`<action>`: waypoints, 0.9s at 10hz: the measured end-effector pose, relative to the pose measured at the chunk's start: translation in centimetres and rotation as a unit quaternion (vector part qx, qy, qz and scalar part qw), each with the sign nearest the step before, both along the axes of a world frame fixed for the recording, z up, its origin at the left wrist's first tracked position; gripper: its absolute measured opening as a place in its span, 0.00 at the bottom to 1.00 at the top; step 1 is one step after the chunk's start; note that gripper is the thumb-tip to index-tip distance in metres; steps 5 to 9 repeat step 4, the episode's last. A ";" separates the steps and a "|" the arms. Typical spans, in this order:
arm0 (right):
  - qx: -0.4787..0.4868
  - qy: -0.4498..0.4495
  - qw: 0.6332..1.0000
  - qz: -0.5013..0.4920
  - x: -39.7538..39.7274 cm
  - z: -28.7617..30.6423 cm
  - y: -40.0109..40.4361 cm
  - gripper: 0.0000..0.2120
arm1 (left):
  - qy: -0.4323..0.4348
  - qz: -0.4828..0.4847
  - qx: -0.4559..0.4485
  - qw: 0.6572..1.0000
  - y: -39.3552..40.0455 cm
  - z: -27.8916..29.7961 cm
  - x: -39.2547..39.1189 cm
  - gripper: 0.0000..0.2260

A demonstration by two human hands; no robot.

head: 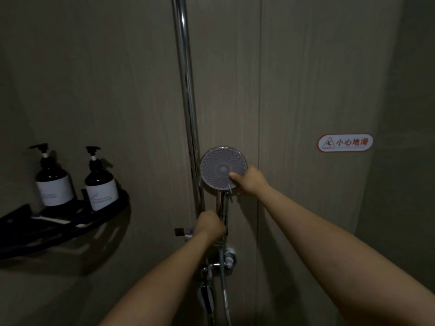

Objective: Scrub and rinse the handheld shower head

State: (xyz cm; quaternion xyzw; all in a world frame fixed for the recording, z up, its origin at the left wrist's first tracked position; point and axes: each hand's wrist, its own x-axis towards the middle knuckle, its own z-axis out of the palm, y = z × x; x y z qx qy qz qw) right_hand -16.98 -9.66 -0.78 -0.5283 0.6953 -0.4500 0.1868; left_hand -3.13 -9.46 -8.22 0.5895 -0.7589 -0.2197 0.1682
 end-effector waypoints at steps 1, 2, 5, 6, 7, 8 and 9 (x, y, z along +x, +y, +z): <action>-0.006 -0.025 0.999 -0.039 -0.4 -0.5 -0.3 0.24 | 0.143 0.033 0.027 0.989 0.2 1.7 1.3 0.12; -0.034 -0.080 0.993 -0.074 0.3 -0.5 0.4 0.21 | 0.367 0.032 0.133 0.920 0.9 4.0 3.2 0.16; -0.055 -0.297 0.951 -0.070 2.4 0.8 3.9 0.23 | 0.512 -0.058 0.207 0.832 2.9 9.4 7.3 0.29; -0.055 -0.297 0.951 -0.070 2.4 0.8 3.9 0.23 | 0.512 -0.058 0.207 0.832 2.9 9.4 7.3 0.29; -0.055 -0.297 0.951 -0.070 2.4 0.8 3.9 0.23 | 0.512 -0.058 0.207 0.832 2.9 9.4 7.3 0.29; -0.055 -0.297 0.951 -0.070 2.4 0.8 3.9 0.23 | 0.512 -0.058 0.207 0.832 2.9 9.4 7.3 0.29; -0.055 -0.297 0.951 -0.070 2.4 0.8 3.9 0.23 | 0.512 -0.058 0.207 0.832 2.9 9.4 7.3 0.29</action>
